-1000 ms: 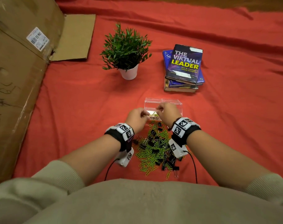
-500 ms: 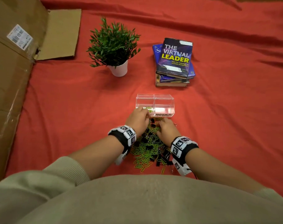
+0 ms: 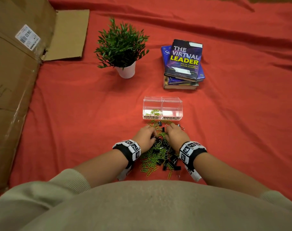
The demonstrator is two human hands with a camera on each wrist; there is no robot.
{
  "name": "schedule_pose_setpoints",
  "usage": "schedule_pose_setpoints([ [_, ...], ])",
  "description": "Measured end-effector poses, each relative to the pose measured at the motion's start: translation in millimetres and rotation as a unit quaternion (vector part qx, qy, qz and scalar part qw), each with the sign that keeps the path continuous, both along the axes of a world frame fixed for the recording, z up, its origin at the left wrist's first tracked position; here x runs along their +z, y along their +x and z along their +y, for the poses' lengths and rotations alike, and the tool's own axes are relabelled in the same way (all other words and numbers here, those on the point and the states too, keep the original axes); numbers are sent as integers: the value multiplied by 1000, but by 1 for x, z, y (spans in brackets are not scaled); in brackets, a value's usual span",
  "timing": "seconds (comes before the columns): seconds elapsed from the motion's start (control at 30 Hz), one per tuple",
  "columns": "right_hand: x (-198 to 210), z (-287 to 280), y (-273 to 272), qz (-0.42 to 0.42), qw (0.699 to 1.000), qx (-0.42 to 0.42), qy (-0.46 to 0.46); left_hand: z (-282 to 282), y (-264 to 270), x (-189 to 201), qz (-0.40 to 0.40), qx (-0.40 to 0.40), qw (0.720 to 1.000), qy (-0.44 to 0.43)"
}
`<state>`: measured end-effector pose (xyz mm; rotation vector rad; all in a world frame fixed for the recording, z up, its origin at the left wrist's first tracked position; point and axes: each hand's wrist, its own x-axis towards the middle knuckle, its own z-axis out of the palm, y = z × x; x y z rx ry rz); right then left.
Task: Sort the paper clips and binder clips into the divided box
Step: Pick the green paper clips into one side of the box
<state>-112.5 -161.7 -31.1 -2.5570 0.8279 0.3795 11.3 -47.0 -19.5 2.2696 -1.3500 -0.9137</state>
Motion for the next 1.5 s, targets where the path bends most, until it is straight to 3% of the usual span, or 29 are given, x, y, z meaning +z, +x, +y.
schedule_pose_setpoints([
  [0.13,-1,-3,-5,8,1000,1,-8,1,4,6,94,96,991,-14],
  [0.27,0,-2,-7,6,1000,-3,18,-5,17,1,24,172,985,8],
  [0.4,-1,-4,-9,5,998,-33,50,-12,12,-5,-24,152,987,57],
  [0.67,8,-7,-11,-2,992,-95,83,-20,0,-5,-19,98,992,78],
  [0.87,27,-27,-13,-53,946,-231,220,-17,1,-7,-11,139,988,59],
  [1.07,66,-53,6,-120,892,-268,342,-15,-1,-9,-33,106,992,58],
  [1.23,87,-64,50,-149,902,-235,330,-15,2,-8,-108,20,991,71],
  [1.4,79,-52,99,-98,968,-146,178,-12,1,-9,-166,-36,982,77],
  [1.5,70,-44,109,-76,986,-98,114,-11,2,-9,-169,-44,981,85],
])
